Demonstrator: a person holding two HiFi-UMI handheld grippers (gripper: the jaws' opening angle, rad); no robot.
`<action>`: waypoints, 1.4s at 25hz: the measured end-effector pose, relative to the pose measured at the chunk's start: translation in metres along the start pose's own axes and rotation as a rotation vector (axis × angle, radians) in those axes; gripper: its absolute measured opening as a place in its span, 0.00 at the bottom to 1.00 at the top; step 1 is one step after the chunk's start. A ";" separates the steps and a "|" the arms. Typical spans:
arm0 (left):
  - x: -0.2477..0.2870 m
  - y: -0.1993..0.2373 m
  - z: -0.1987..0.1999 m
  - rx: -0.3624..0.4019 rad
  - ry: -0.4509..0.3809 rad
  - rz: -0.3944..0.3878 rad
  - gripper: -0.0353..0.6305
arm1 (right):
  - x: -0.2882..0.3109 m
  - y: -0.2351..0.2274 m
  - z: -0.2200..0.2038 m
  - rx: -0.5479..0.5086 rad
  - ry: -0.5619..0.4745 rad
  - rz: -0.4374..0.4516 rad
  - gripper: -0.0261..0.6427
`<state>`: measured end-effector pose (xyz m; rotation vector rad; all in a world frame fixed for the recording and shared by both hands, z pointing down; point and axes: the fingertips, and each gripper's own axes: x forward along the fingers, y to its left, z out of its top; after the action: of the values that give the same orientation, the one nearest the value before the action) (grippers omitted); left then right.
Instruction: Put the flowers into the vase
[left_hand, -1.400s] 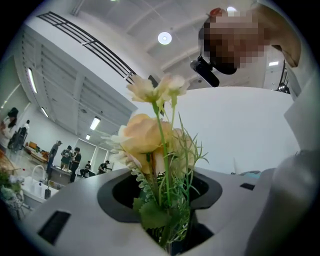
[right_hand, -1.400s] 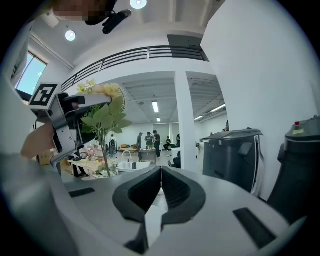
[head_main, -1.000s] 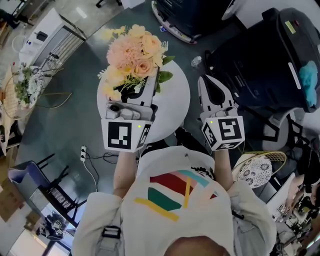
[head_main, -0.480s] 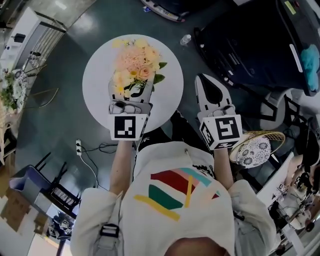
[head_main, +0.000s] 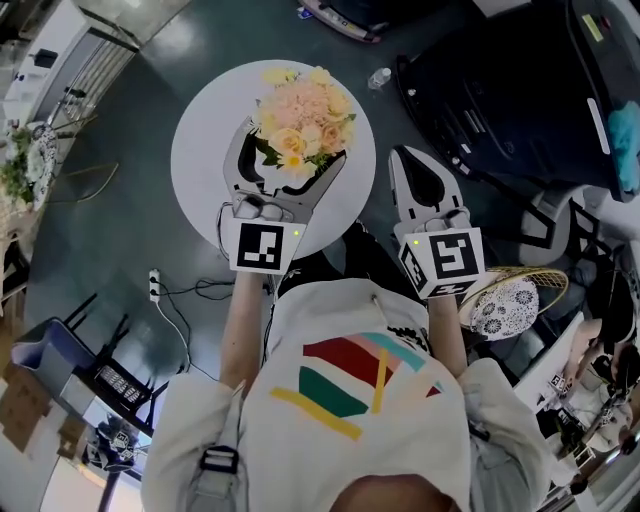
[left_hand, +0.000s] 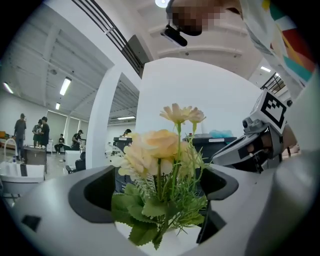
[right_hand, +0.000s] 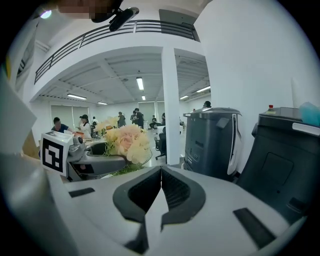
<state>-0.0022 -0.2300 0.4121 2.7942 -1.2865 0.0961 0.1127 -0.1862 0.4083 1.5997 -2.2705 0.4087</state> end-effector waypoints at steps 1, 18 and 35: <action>-0.002 0.000 0.000 -0.001 0.003 0.002 0.82 | 0.000 0.002 0.002 -0.005 -0.005 0.006 0.06; -0.034 0.001 0.004 0.095 0.131 0.016 0.93 | 0.005 0.017 0.047 -0.054 -0.112 0.078 0.06; -0.024 -0.002 -0.005 0.177 0.188 -0.006 0.93 | 0.001 0.018 0.062 -0.022 -0.152 0.067 0.06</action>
<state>-0.0161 -0.2099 0.4152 2.8469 -1.2824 0.4826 0.0894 -0.2068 0.3519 1.5968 -2.4373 0.2860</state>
